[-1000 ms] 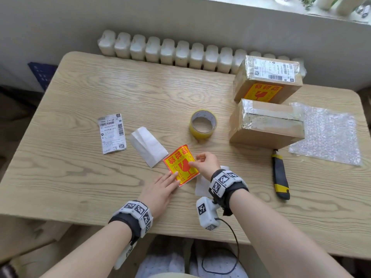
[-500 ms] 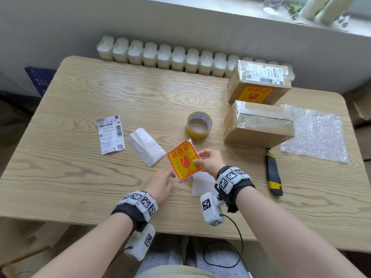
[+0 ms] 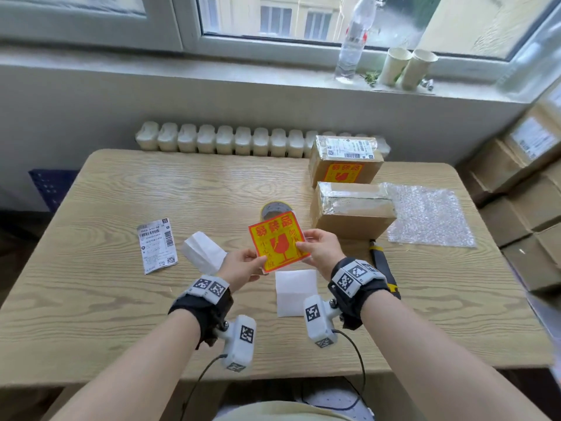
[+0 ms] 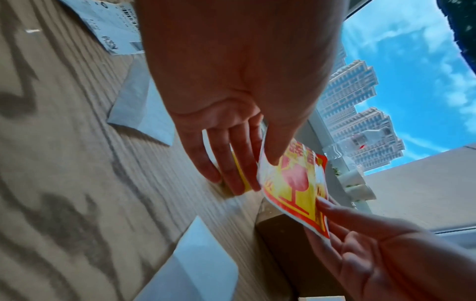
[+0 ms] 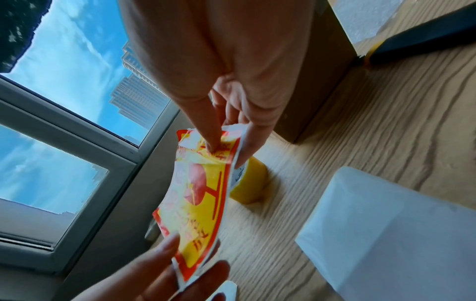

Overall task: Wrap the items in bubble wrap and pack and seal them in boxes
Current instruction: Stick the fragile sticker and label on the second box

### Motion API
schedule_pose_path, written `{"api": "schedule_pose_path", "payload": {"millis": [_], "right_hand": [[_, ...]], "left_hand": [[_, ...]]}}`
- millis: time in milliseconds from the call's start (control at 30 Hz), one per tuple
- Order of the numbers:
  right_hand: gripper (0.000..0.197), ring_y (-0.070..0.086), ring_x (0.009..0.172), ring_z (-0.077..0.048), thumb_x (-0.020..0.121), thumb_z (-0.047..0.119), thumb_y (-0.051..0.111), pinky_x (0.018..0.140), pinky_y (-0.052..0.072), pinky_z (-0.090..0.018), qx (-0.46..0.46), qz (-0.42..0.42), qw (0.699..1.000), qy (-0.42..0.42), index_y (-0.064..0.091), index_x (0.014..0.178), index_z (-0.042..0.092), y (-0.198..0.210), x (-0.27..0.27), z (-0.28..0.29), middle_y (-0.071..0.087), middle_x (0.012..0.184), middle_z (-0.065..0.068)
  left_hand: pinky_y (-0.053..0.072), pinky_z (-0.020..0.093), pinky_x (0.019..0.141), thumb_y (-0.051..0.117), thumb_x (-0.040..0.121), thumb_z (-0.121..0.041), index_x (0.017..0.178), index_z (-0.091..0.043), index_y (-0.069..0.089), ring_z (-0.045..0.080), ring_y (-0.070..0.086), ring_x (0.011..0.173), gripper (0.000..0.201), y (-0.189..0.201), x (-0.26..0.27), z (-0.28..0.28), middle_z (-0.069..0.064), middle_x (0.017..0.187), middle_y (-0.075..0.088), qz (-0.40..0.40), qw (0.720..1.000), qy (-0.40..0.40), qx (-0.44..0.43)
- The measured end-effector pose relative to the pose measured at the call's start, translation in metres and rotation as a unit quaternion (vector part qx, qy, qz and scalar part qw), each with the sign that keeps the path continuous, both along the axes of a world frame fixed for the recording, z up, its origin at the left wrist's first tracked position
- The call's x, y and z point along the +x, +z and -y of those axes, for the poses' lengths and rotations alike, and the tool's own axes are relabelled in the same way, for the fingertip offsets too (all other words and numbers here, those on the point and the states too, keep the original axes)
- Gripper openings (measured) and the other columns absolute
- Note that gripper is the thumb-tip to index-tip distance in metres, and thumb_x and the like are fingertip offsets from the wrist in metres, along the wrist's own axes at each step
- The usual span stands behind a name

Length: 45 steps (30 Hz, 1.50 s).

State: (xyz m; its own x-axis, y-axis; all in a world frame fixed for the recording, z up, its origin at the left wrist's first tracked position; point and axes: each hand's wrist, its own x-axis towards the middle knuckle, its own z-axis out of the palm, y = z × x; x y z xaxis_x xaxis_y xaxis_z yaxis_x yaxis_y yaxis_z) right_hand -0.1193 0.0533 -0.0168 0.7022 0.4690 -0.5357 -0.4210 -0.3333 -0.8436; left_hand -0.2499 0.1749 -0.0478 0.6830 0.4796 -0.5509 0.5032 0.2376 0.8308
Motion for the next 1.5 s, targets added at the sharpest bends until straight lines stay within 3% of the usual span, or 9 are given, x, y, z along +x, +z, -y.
{"api": "schedule_pose_path", "payload": {"millis": [133, 233, 333, 500, 733, 933, 1067, 1300, 1500], "right_hand": [[0.039, 0.057, 0.1, -0.025, 0.085, -0.006, 0.061, 0.075, 0.053, -0.032, -0.053, 0.077, 0.996, 0.009, 0.051, 0.123, -0.007, 0.003, 0.004, 0.006, 0.059, 0.115, -0.02], [0.056, 0.041, 0.131, -0.02, 0.082, 0.007, 0.07, 0.109, 0.032, -0.029, -0.143, 0.267, 0.949, 0.084, 0.048, 0.133, 0.008, 0.003, 0.008, 0.01, 0.044, 0.142, -0.011], [0.038, 0.042, 0.13, -0.014, 0.081, 0.015, 0.072, 0.112, 0.024, -0.022, -0.105, 0.328, 0.925, 0.161, 0.065, 0.118, 0.014, 0.01, 0.001, 0.007, 0.051, 0.136, -0.003], [0.021, 0.065, 0.098, -0.01, 0.077, 0.019, 0.078, 0.094, 0.049, -0.029, -0.021, 0.239, 0.951, 0.196, 0.075, 0.097, 0.011, 0.013, -0.01, -0.001, 0.072, 0.099, -0.002], [0.016, 0.068, 0.089, -0.013, 0.079, 0.022, 0.076, 0.09, 0.054, -0.037, 0.0, 0.21, 0.968, 0.139, 0.076, 0.092, 0.013, 0.008, -0.01, 0.0, 0.073, 0.085, 0.002], [0.02, 0.069, 0.092, -0.018, 0.079, 0.024, 0.076, 0.089, 0.054, -0.038, 0.005, 0.182, 0.976, 0.123, 0.076, 0.094, 0.011, 0.004, -0.011, 0.004, 0.074, 0.09, -0.004], [0.012, 0.066, 0.083, -0.031, 0.088, 0.011, 0.065, 0.084, 0.056, -0.045, 0.017, 0.155, 0.985, 0.076, 0.073, 0.091, 0.003, 0.001, -0.01, 0.006, 0.071, 0.089, -0.021], [0.02, 0.062, 0.068, -0.019, 0.094, 0.004, 0.052, 0.063, 0.057, -0.026, 0.029, 0.069, 0.994, -0.076, 0.057, 0.076, 0.006, -0.003, -0.001, 0.027, 0.061, 0.075, -0.012], [0.016, 0.06, 0.067, -0.018, 0.098, 0.006, 0.044, 0.053, 0.055, -0.02, 0.014, 0.037, 0.987, -0.158, 0.056, 0.089, 0.001, -0.01, 0.01, 0.056, 0.06, 0.078, -0.012]], "left_hand": [[0.051, 0.02, 0.059, 0.057, 0.092, -0.007, 0.083, -0.007, 0.055, 0.006, 0.064, 0.05, 0.01, 0.015, 0.008, -0.001, 0.006, 0.067, 0.066, 0.003, 1.0, -0.004, -0.009], [0.05, 0.021, 0.057, 0.056, 0.093, -0.01, 0.08, -0.01, 0.053, 0.01, 0.067, 0.052, 0.014, 0.026, 0.014, 0.001, 0.004, 0.065, 0.063, 0.011, 1.0, -0.001, -0.02], [0.05, 0.024, 0.059, 0.056, 0.094, -0.013, 0.077, -0.01, 0.052, 0.012, 0.068, 0.053, 0.018, 0.037, 0.021, 0.003, 0.005, 0.067, 0.062, 0.023, 1.0, 0.006, -0.013], [0.054, 0.022, 0.059, 0.054, 0.095, -0.021, 0.076, -0.009, 0.053, 0.014, 0.069, 0.057, 0.022, 0.05, 0.031, 0.006, 0.006, 0.065, 0.07, 0.035, 0.999, -0.001, -0.013], [0.055, 0.031, 0.078, 0.058, 0.092, -0.013, 0.085, -0.004, 0.062, 0.022, 0.071, 0.074, 0.012, 0.061, 0.028, 0.008, 0.019, 0.091, 0.071, 0.05, 0.998, -0.027, -0.022], [0.055, 0.026, 0.067, 0.059, 0.089, -0.006, 0.096, 0.002, 0.061, 0.02, 0.071, 0.064, 0.01, 0.061, 0.03, 0.012, 0.021, 0.09, 0.07, 0.047, 0.998, -0.03, 0.011], [0.054, 0.023, 0.063, 0.058, 0.089, -0.003, 0.085, -0.004, 0.057, 0.016, 0.069, 0.06, 0.004, 0.059, 0.03, 0.017, 0.019, 0.087, 0.07, 0.049, 0.998, -0.04, 0.015], [0.052, 0.02, 0.055, 0.048, 0.091, 0.0, 0.068, -0.005, 0.054, 0.01, 0.066, 0.05, 0.024, 0.032, 0.017, 0.015, 0.01, 0.071, 0.071, -0.036, 0.997, -0.052, 0.038], [0.052, 0.022, 0.055, 0.05, 0.088, 0.0, 0.07, -0.003, 0.055, 0.01, 0.064, 0.045, 0.019, 0.006, 0.004, 0.019, 0.004, 0.054, 0.068, -0.109, 0.993, -0.026, 0.048]]}}
